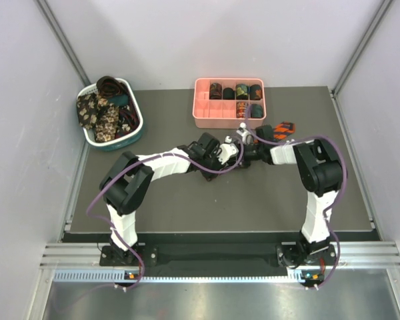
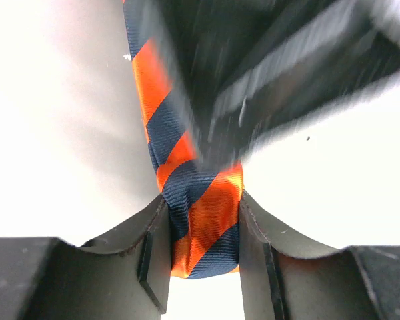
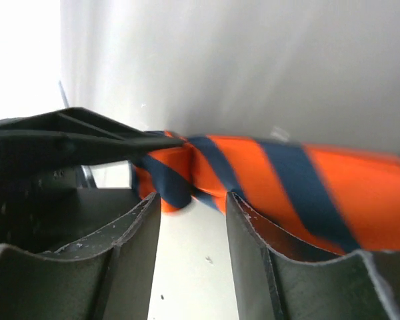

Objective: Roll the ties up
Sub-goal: Roll the tie

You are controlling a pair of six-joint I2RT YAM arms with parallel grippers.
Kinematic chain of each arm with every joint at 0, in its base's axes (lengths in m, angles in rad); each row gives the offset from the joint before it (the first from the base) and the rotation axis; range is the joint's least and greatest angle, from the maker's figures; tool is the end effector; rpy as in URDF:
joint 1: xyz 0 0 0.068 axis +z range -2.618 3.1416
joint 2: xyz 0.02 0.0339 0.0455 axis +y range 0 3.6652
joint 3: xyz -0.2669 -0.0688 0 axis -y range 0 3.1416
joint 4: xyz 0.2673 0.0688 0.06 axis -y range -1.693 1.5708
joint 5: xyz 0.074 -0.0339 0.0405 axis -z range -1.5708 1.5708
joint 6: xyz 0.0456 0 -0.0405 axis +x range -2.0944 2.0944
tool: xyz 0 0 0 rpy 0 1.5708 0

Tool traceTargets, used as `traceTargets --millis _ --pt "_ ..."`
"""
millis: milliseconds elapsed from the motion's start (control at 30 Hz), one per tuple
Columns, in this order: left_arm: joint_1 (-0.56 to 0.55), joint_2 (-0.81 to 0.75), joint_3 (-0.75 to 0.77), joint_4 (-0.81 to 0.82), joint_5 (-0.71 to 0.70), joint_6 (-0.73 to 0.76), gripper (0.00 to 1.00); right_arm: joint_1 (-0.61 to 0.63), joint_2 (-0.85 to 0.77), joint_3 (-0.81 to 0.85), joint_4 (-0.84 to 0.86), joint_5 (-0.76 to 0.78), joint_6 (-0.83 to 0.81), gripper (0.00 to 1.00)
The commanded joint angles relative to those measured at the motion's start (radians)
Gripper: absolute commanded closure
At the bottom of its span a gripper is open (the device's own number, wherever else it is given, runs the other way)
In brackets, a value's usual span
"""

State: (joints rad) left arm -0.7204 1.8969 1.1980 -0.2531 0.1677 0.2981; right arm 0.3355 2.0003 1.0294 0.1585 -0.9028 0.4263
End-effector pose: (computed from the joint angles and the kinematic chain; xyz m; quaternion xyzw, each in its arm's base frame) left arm 0.3089 -0.2813 0.1434 0.4850 0.8163 -0.1416 0.2800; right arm 0.3677 0.1661 0.0952 -0.1234 0.8424 0.5000 0.1586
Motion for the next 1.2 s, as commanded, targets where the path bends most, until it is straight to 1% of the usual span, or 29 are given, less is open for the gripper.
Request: traceTargets --millis 0,67,200,233,300,333,400,433,467,500,533,567,633,667,733,767,833,867,933,967,1033,1067,1100,1133,1167 --pt "0.003 0.051 0.005 -0.067 0.009 0.0 0.84 -0.082 -0.087 -0.092 0.151 0.079 0.075 0.55" --pt "0.004 0.06 0.018 -0.077 0.007 -0.007 0.84 -0.11 -0.149 -0.138 0.211 0.106 0.1 0.55" --pt "0.003 0.091 0.057 -0.126 -0.007 -0.023 0.84 -0.141 -0.264 -0.279 0.246 0.206 0.111 0.54" --pt "0.003 0.093 0.069 -0.141 -0.005 -0.027 0.83 -0.141 -0.325 -0.302 0.237 0.263 0.103 0.54" --pt "0.004 0.103 0.081 -0.158 -0.001 -0.036 0.83 -0.136 -0.392 -0.389 0.243 0.31 0.094 0.54" --pt "0.004 0.109 0.1 -0.188 0.003 -0.04 0.83 -0.133 -0.466 -0.422 0.251 0.326 0.089 0.54" --pt "0.004 0.132 0.124 -0.224 0.004 -0.051 0.82 -0.096 -0.543 -0.5 0.224 0.41 0.048 0.54" --pt "0.003 0.137 0.149 -0.241 0.004 -0.06 0.82 -0.075 -0.628 -0.52 0.202 0.451 0.029 0.53" --pt "0.004 0.145 0.159 -0.277 0.003 -0.062 0.82 -0.02 -0.673 -0.563 0.161 0.554 0.003 0.53" --pt "0.004 0.154 0.179 -0.29 -0.002 -0.069 0.82 0.012 -0.758 -0.58 0.144 0.599 -0.01 0.53" --pt "0.003 0.16 0.189 -0.299 -0.002 -0.073 0.82 0.048 -0.8 -0.592 0.119 0.645 -0.02 0.53" --pt "0.003 0.165 0.196 -0.328 0.0 -0.074 0.82 0.124 -0.842 -0.61 0.074 0.742 -0.035 0.53" --pt "0.001 0.177 0.219 -0.35 0.0 -0.082 0.82 0.206 -0.947 -0.62 0.032 0.836 -0.052 0.53" --pt "0.002 0.18 0.225 -0.36 0.001 -0.085 0.82 0.283 -0.977 -0.624 -0.011 0.925 -0.064 0.53" --pt "0.001 0.189 0.239 -0.385 0.004 -0.093 0.81 0.354 -1.04 -0.626 -0.051 1.011 -0.075 0.52" --pt "0.001 0.191 0.242 -0.391 0.004 -0.094 0.81 0.417 -1.054 -0.629 -0.078 1.078 -0.084 0.52" --pt "-0.001 0.198 0.25 -0.405 -0.002 -0.099 0.81 0.48 -1.065 -0.626 -0.094 1.127 -0.089 0.52" --pt "-0.001 0.199 0.252 -0.41 -0.004 -0.102 0.81 0.55 -1.062 -0.617 -0.103 1.186 -0.095 0.53" --pt "-0.001 0.203 0.256 -0.417 0.0 -0.108 0.81 0.637 -1.025 -0.598 -0.117 1.264 -0.101 0.53" --pt "-0.001 0.205 0.258 -0.417 0.003 -0.109 0.81 0.734 -1.006 -0.573 -0.119 1.353 -0.112 0.52" --pt "-0.002 0.208 0.265 -0.425 0.007 -0.114 0.81 0.836 -0.919 -0.537 -0.134 1.456 -0.132 0.53" --pt "-0.002 0.211 0.267 -0.428 0.006 -0.114 0.81 0.929 -0.881 -0.484 -0.145 1.554 -0.155 0.53" --pt "-0.002 0.212 0.271 -0.431 0.004 -0.117 0.81 0.974 -0.795 -0.456 -0.154 1.606 -0.171 0.53" --pt "-0.002 0.215 0.276 -0.439 0.003 -0.119 0.81 1.043 -0.746 -0.389 -0.189 1.693 -0.188 0.52" --pt "-0.004 0.221 0.279 -0.446 0.004 -0.122 0.81 1.066 -0.698 -0.353 -0.206 1.728 -0.216 0.52"
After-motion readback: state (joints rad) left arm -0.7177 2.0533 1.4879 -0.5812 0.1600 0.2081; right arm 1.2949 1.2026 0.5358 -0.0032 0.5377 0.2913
